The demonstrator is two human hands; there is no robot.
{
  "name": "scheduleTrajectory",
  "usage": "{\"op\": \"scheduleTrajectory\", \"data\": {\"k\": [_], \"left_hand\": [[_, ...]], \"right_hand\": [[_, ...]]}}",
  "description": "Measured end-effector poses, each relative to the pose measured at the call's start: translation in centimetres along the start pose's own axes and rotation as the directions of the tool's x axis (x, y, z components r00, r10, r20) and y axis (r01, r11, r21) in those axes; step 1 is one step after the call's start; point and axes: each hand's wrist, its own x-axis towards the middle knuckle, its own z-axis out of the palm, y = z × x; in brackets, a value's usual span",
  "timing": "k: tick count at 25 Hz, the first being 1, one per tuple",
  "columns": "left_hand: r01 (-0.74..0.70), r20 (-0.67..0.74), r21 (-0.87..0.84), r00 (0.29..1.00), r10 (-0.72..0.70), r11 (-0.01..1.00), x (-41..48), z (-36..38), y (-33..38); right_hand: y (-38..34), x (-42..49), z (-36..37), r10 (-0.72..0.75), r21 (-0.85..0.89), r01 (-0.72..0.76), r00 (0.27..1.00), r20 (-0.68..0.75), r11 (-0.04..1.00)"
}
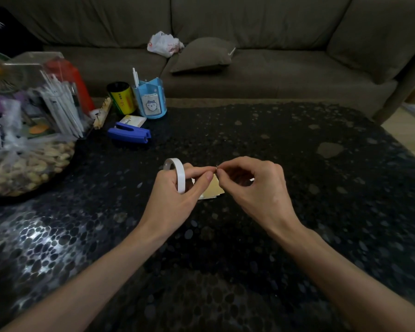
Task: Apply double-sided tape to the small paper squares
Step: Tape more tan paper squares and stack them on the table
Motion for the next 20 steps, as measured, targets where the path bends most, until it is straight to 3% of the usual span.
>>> {"op": "scheduleTrajectory", "data": {"k": [20], "left_hand": [[-0.003,-0.018,-0.038,1.0,0.003,0.999,-0.03,-0.3,0.08]], "right_hand": [[0.1,0.1,-0.12,0.011,0.102,-0.014,0.999,0.03,0.995]]}}
